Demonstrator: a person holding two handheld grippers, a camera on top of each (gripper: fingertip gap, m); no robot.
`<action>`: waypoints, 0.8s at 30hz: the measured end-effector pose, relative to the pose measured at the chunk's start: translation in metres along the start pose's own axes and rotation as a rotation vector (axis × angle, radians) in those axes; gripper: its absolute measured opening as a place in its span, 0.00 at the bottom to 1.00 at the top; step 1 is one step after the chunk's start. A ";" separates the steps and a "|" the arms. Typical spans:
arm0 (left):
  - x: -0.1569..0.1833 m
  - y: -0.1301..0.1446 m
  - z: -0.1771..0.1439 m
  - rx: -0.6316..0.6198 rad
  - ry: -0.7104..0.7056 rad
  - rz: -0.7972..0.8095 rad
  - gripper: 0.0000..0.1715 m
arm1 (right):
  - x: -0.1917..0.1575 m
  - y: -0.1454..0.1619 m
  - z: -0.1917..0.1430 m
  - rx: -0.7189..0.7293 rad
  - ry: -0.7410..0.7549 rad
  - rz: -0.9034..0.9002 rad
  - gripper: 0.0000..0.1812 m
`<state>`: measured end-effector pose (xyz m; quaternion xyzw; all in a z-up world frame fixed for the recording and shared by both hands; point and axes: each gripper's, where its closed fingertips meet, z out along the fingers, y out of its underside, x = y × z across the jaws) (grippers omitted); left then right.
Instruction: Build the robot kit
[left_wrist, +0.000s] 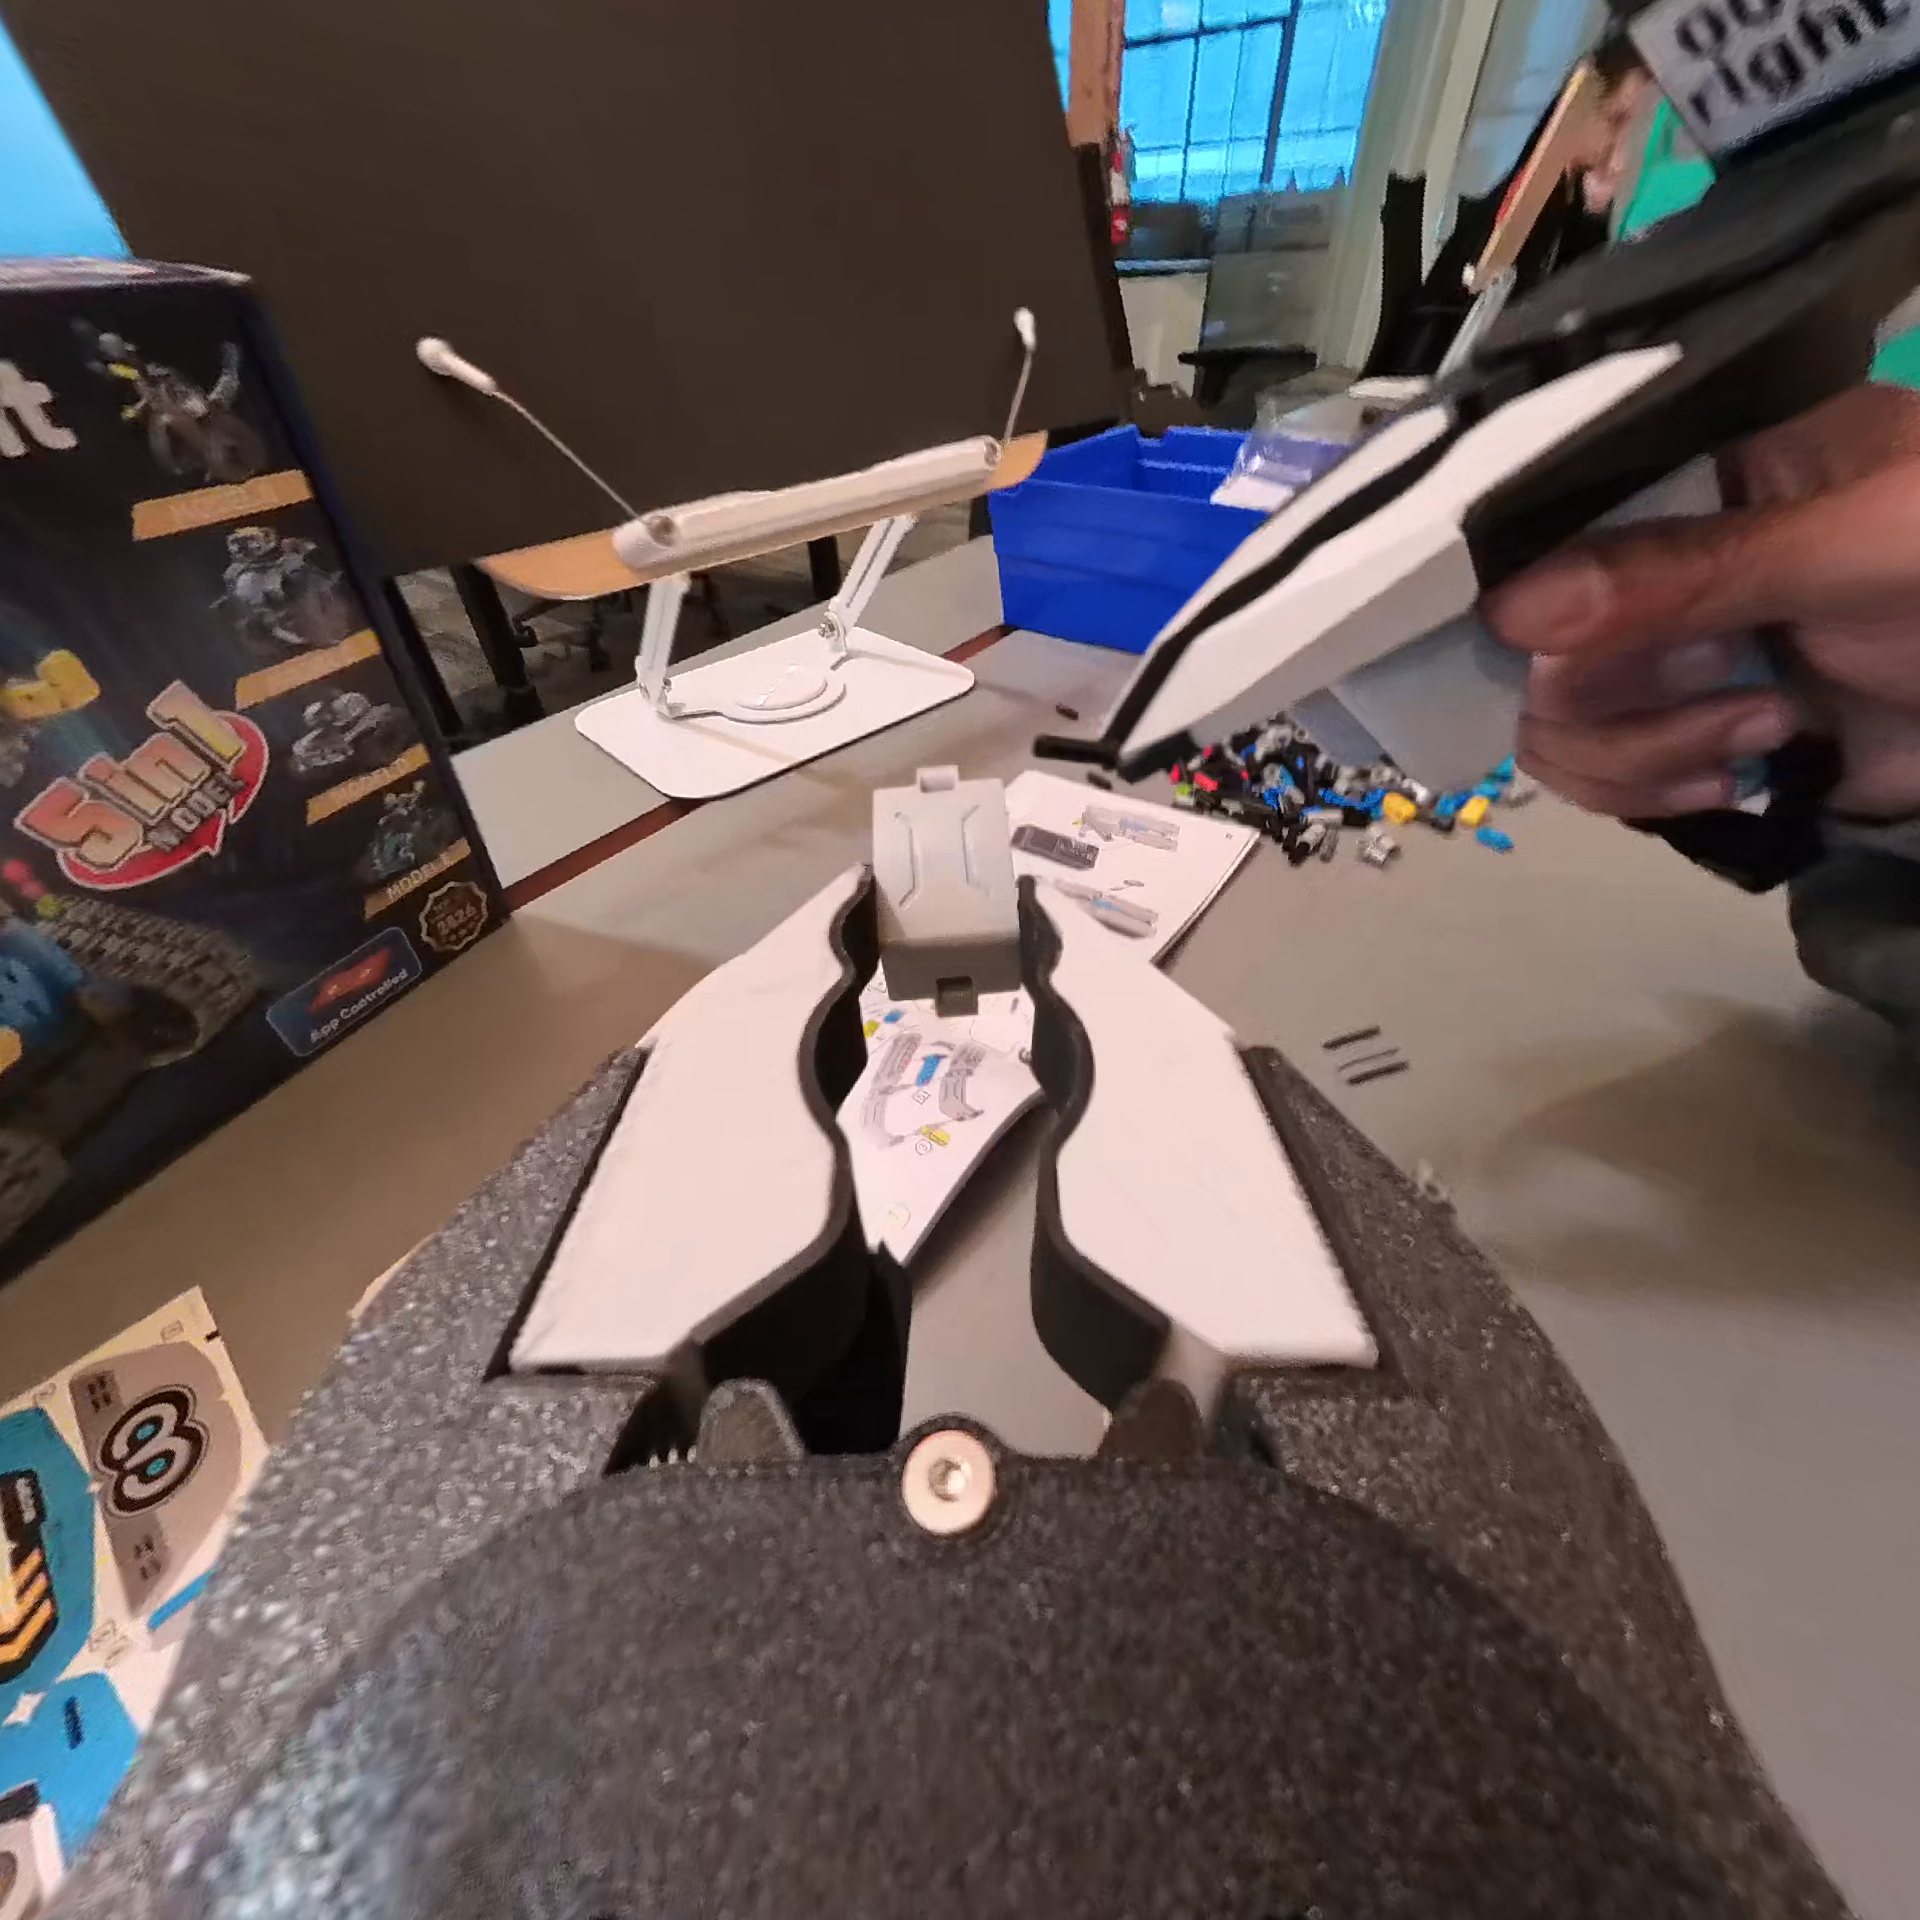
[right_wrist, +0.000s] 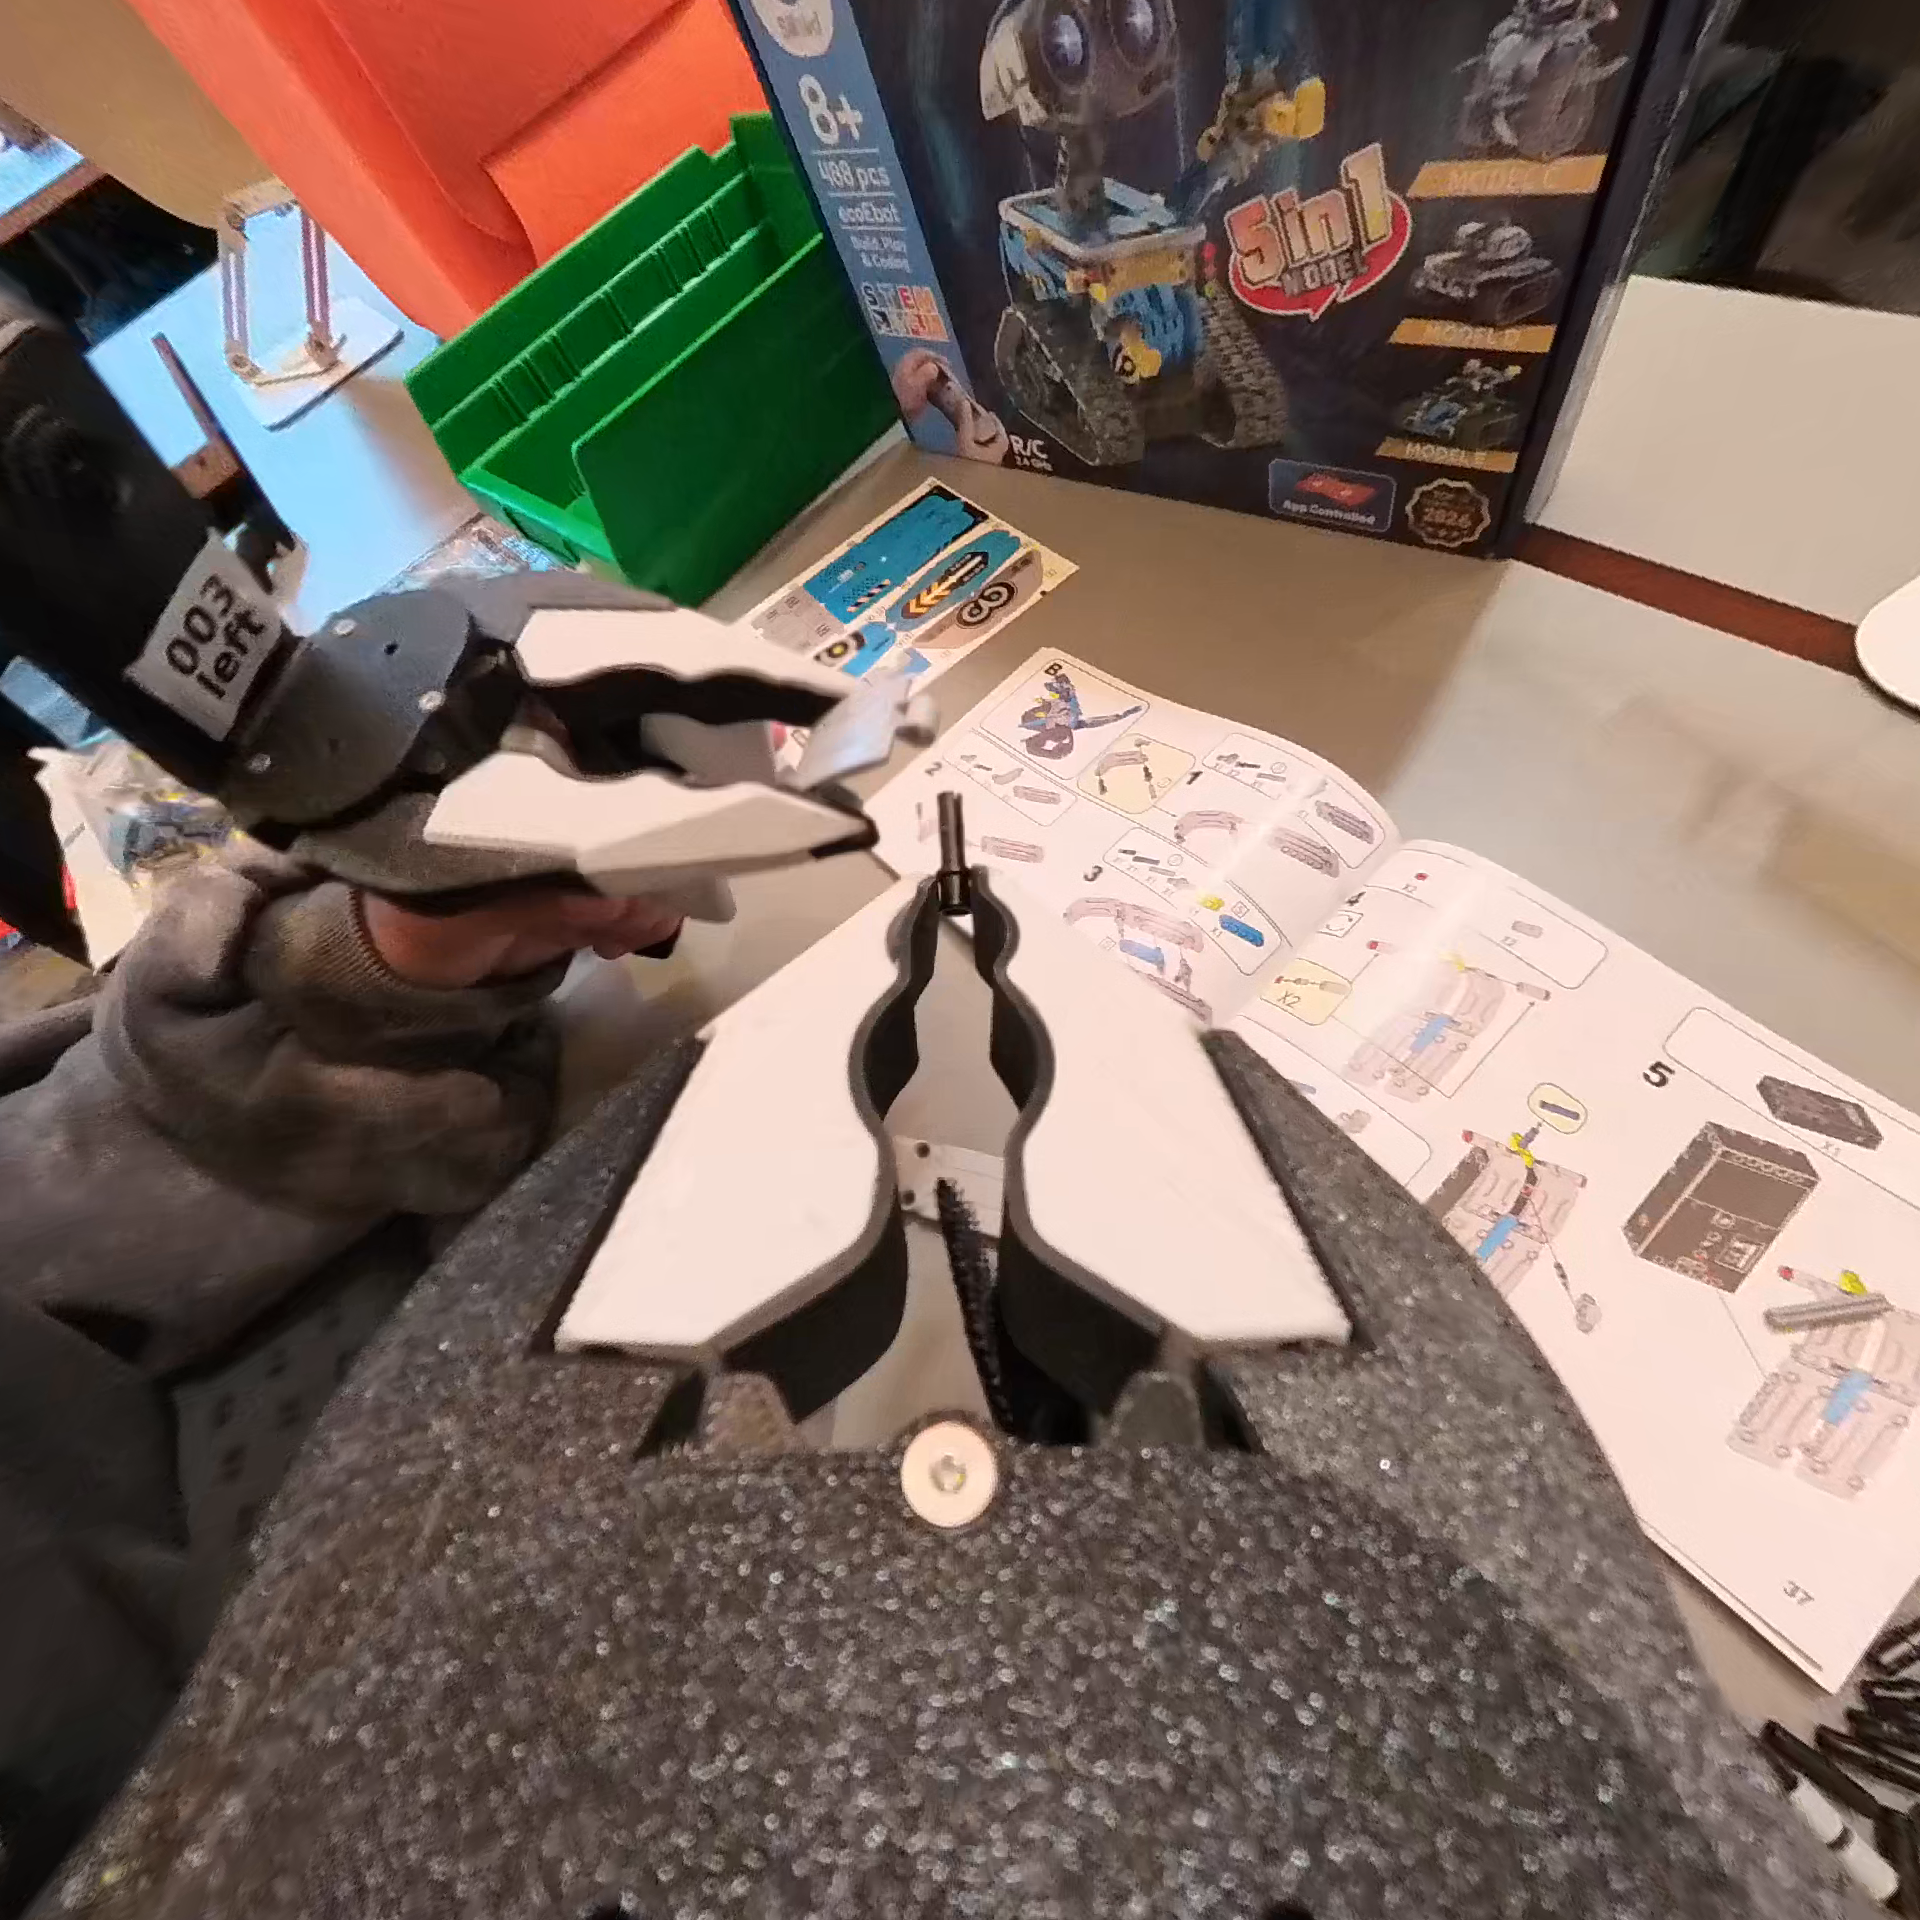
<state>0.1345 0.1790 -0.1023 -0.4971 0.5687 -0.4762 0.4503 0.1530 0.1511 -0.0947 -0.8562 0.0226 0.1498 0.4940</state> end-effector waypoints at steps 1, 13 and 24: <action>0.004 0.003 0.002 -0.019 -0.002 0.046 0.15 | 0.001 0.002 0.002 -0.003 -0.008 0.015 0.02; 0.017 0.024 0.014 -0.123 -0.015 0.234 0.15 | 0.008 0.027 0.010 -0.062 -0.087 0.130 0.02; 0.019 0.027 0.015 -0.143 -0.047 0.358 0.15 | 0.007 0.032 0.011 -0.018 -0.248 0.333 0.02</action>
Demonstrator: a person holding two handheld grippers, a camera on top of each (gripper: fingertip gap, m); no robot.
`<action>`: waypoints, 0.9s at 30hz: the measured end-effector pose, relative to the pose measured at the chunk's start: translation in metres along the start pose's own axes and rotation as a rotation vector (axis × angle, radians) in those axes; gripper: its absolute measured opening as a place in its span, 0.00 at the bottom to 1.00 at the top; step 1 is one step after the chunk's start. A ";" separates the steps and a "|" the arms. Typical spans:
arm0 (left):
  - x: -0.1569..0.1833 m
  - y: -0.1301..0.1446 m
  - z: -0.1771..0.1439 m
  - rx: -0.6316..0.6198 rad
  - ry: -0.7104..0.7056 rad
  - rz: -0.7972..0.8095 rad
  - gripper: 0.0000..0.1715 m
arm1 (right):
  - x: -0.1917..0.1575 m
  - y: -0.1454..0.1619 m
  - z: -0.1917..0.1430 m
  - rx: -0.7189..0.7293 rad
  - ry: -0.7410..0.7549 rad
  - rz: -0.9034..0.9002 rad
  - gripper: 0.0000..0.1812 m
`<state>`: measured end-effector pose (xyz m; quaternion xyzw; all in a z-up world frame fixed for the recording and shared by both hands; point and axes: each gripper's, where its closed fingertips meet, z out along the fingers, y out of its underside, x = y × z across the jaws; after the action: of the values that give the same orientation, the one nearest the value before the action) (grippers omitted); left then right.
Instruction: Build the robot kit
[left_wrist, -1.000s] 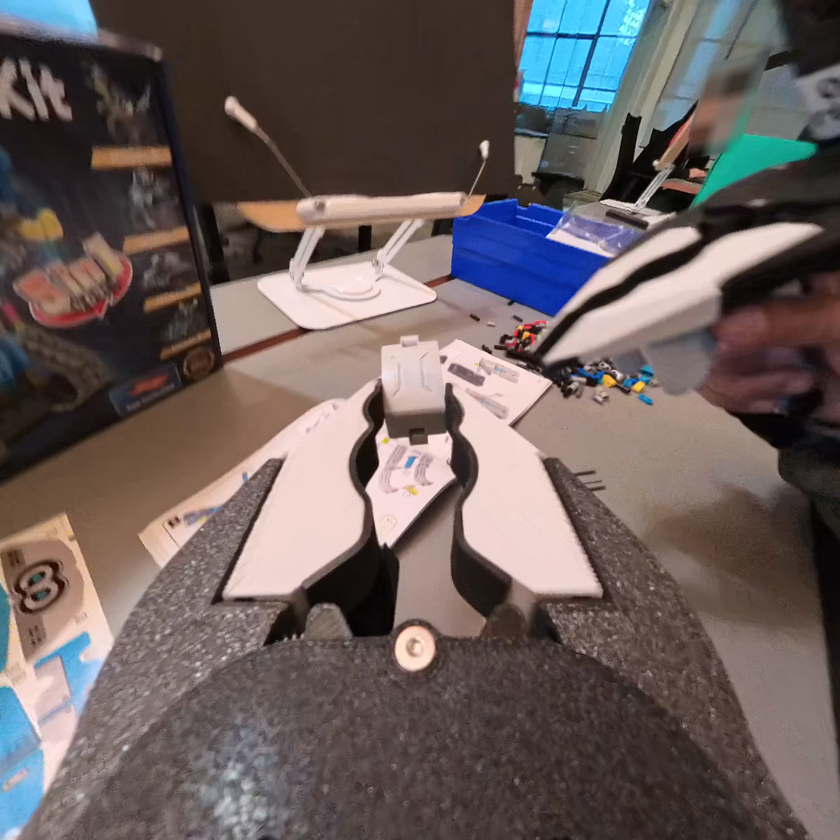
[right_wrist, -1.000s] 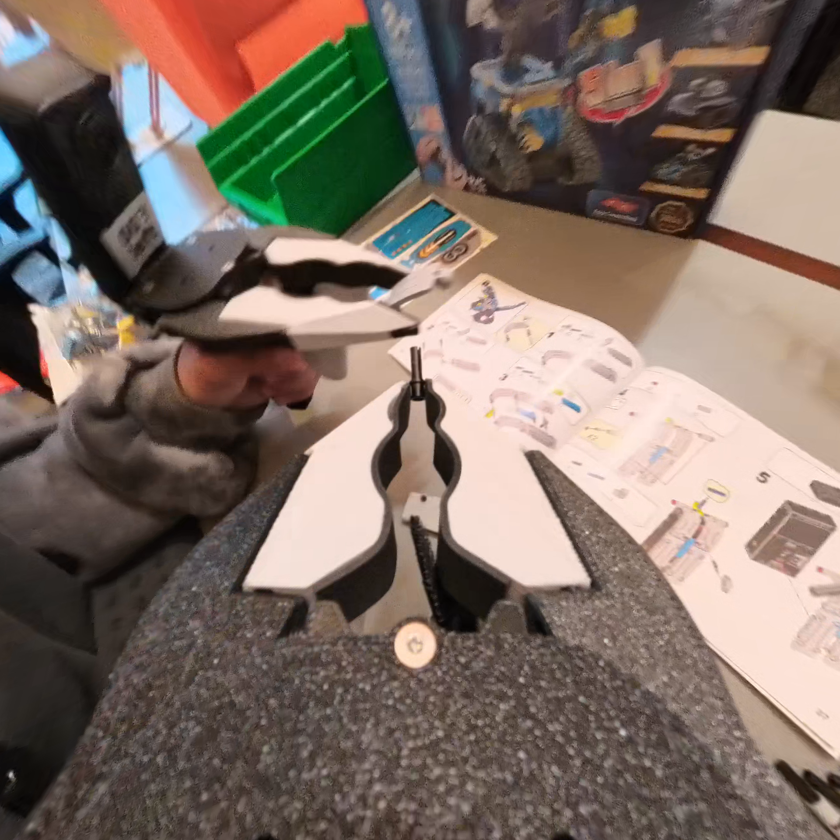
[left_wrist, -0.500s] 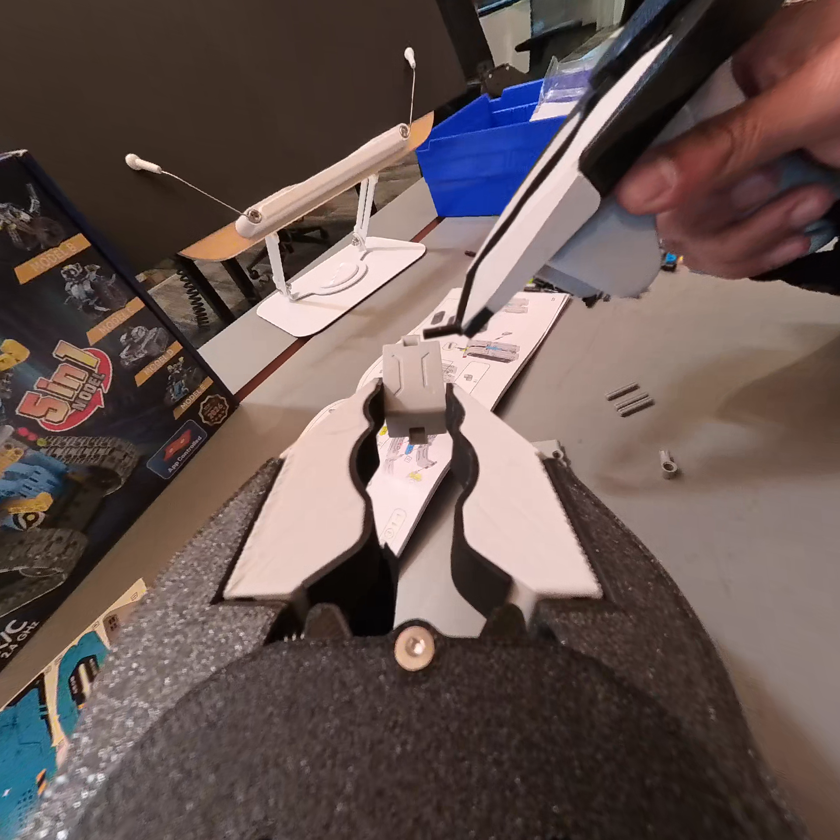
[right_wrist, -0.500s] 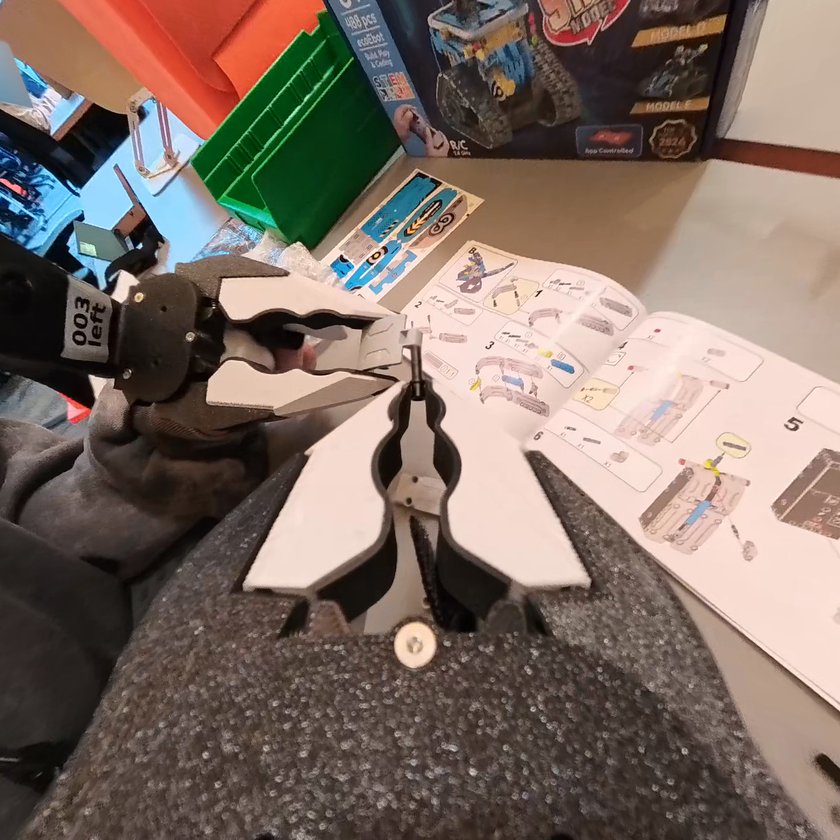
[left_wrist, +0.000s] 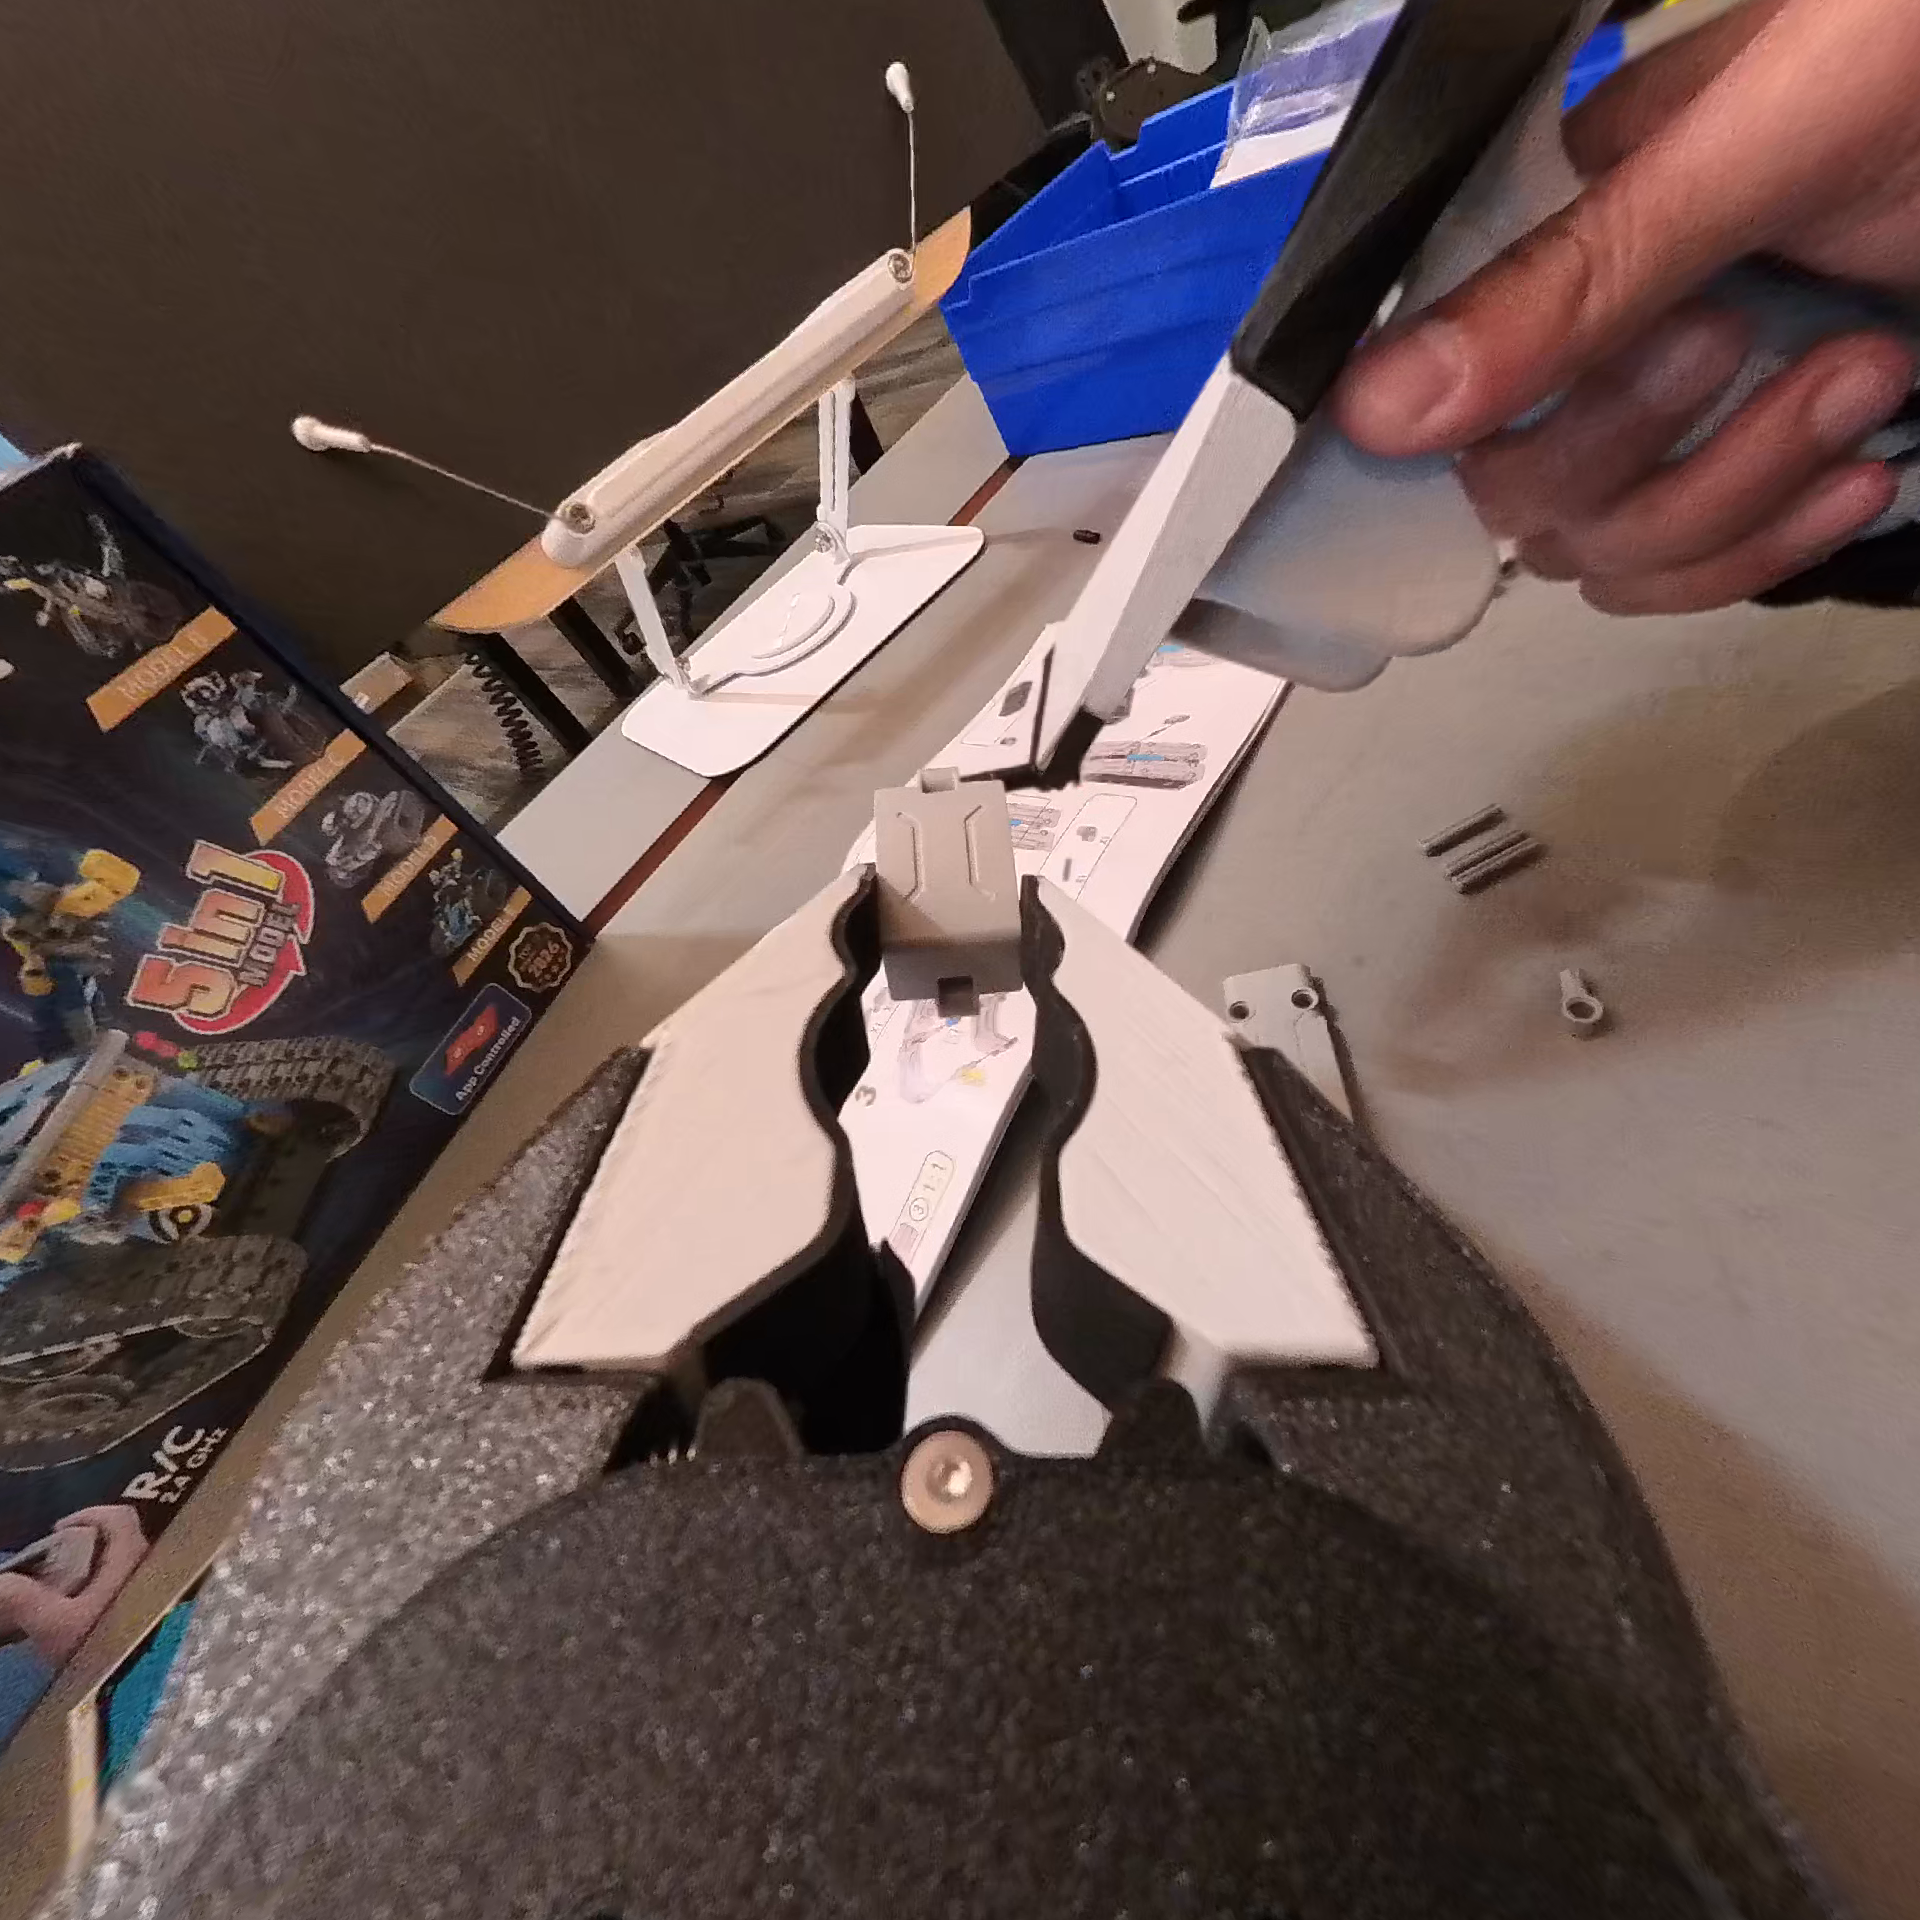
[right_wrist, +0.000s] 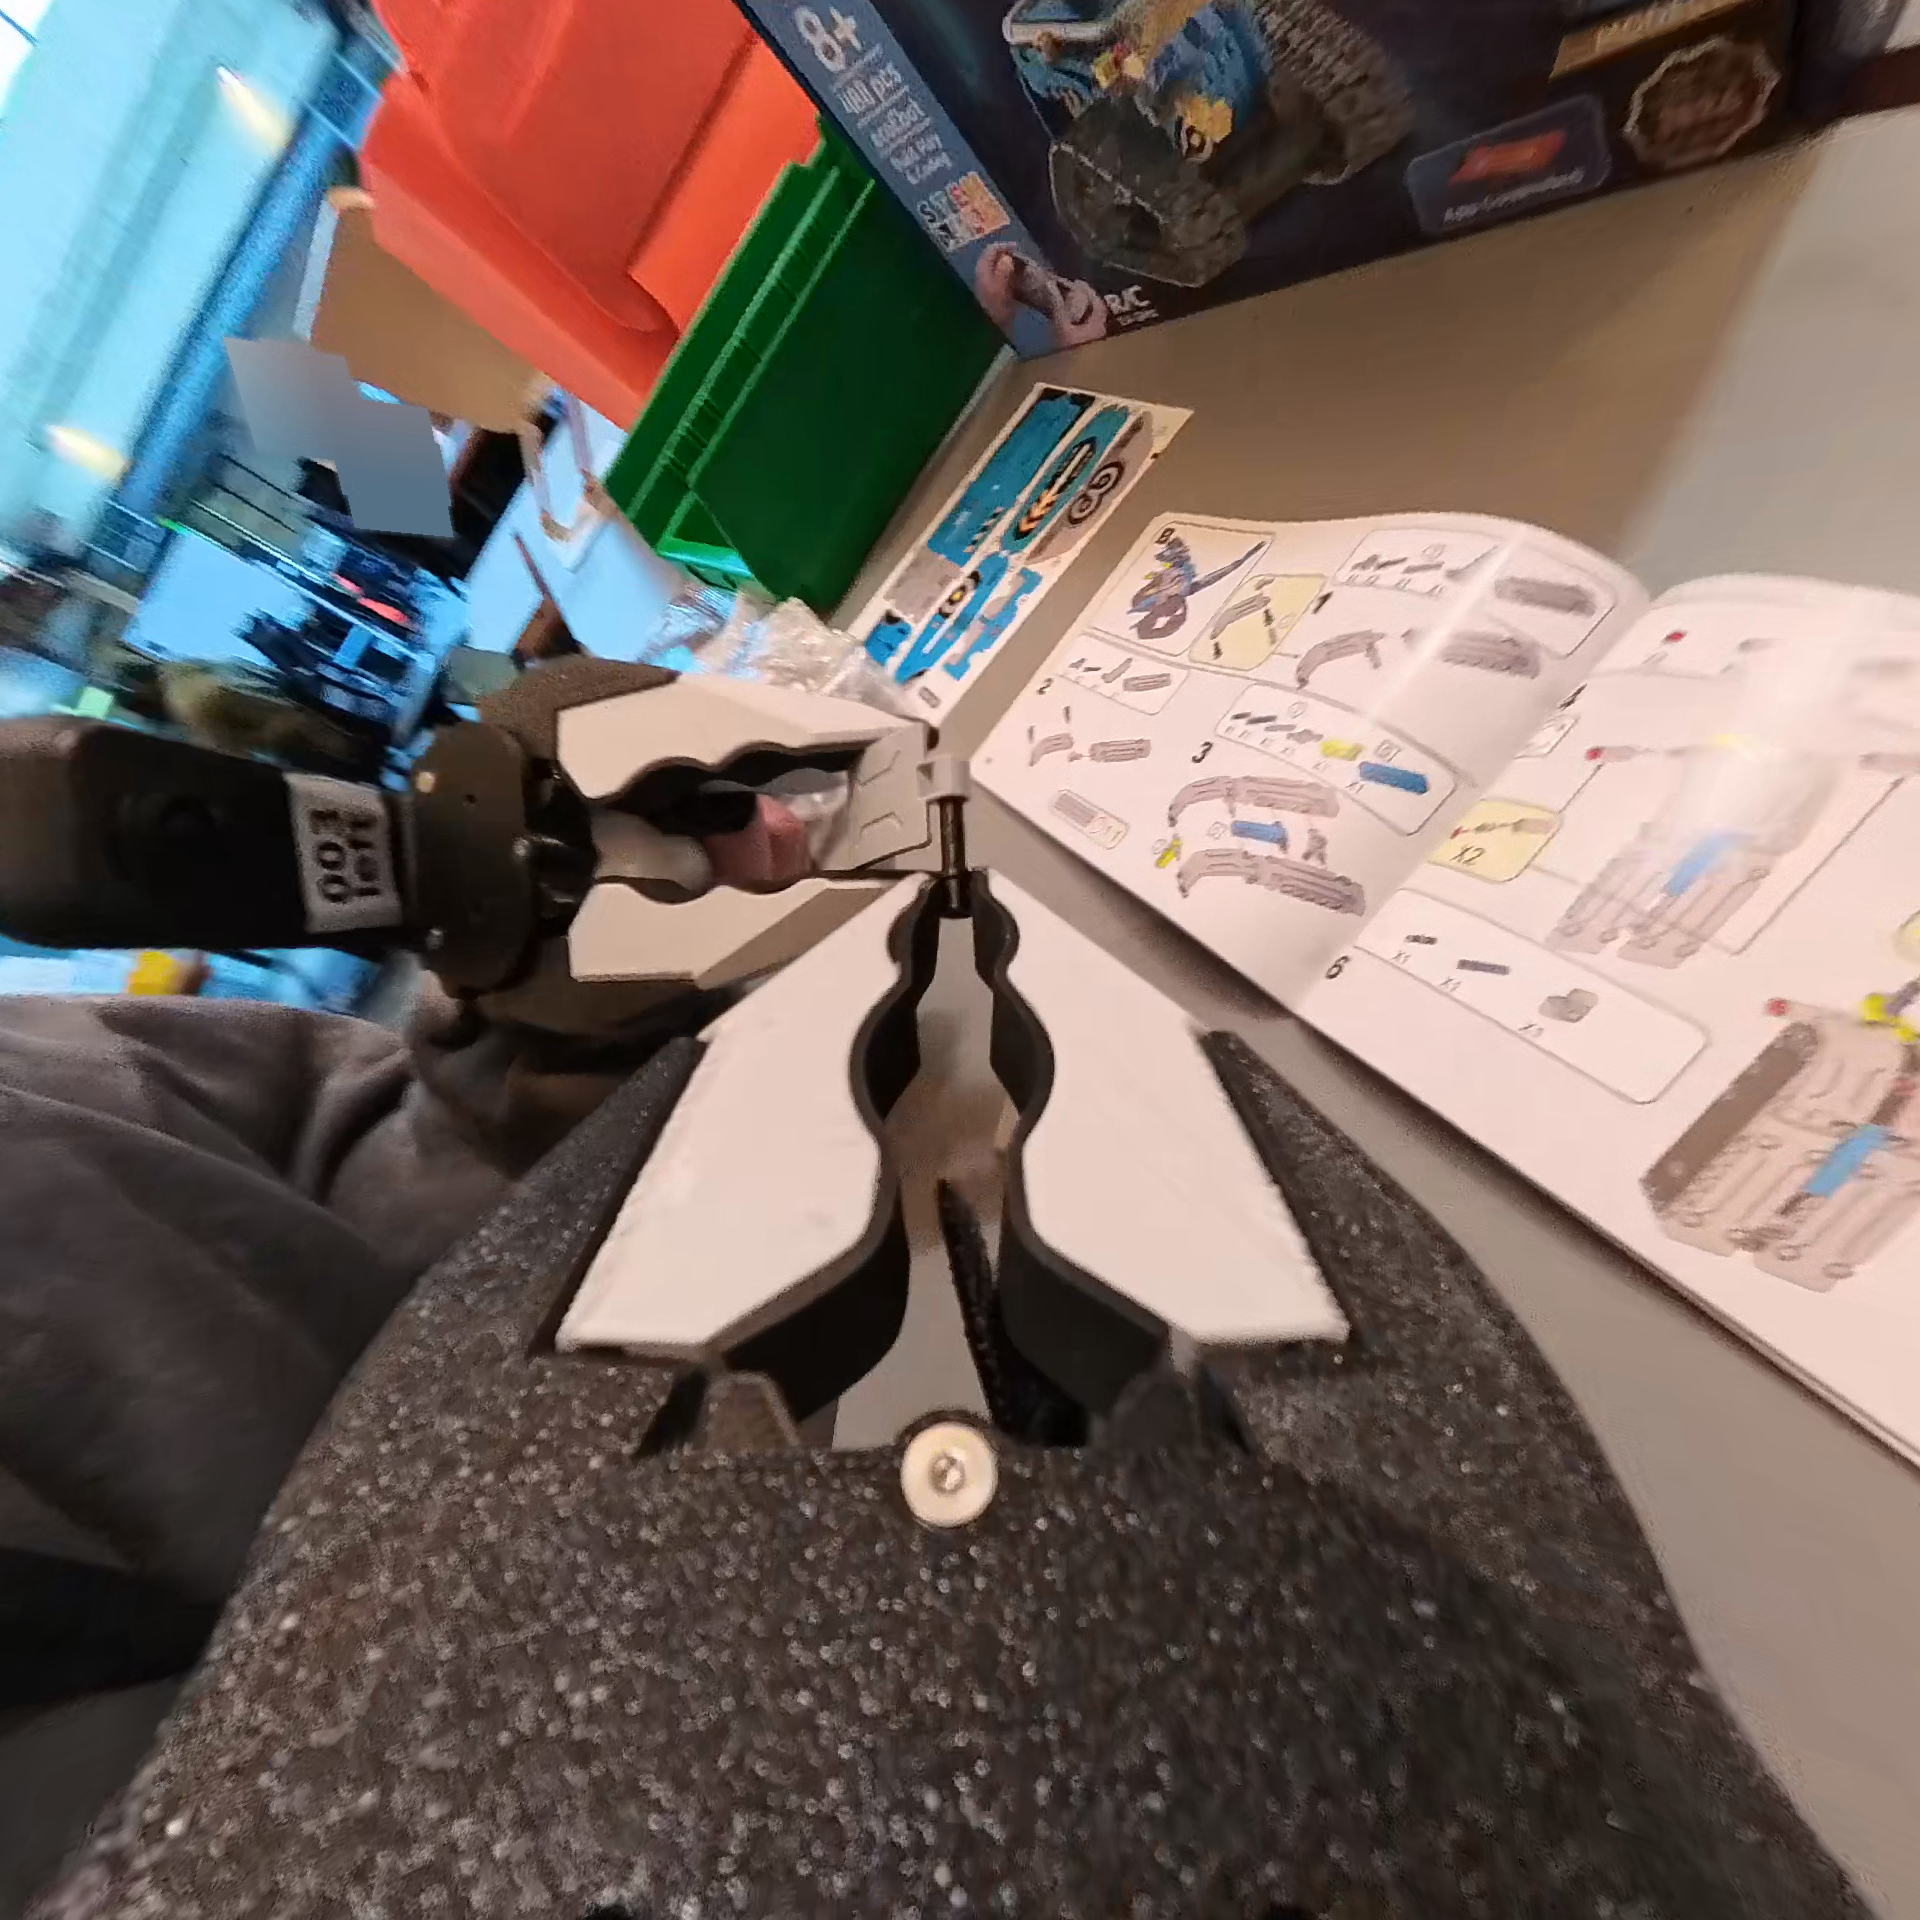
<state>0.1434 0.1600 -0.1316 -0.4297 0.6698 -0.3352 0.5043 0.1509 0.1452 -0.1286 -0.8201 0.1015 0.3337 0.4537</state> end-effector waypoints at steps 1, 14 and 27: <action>0.000 -0.001 0.000 0.003 0.004 -0.009 0.15 | -0.001 0.000 0.000 0.012 -0.038 0.040 0.02; 0.001 0.006 0.003 -0.046 -0.004 -0.008 0.15 | 0.008 0.004 0.005 0.002 0.089 -0.116 0.02; -0.013 0.009 0.003 -0.004 0.078 -0.405 0.15 | 0.028 0.008 -0.006 -0.085 0.318 -0.367 0.02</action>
<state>0.1461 0.1754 -0.1352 -0.5433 0.5896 -0.4446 0.3994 0.1712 0.1395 -0.1494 -0.8853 0.0066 0.1163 0.4501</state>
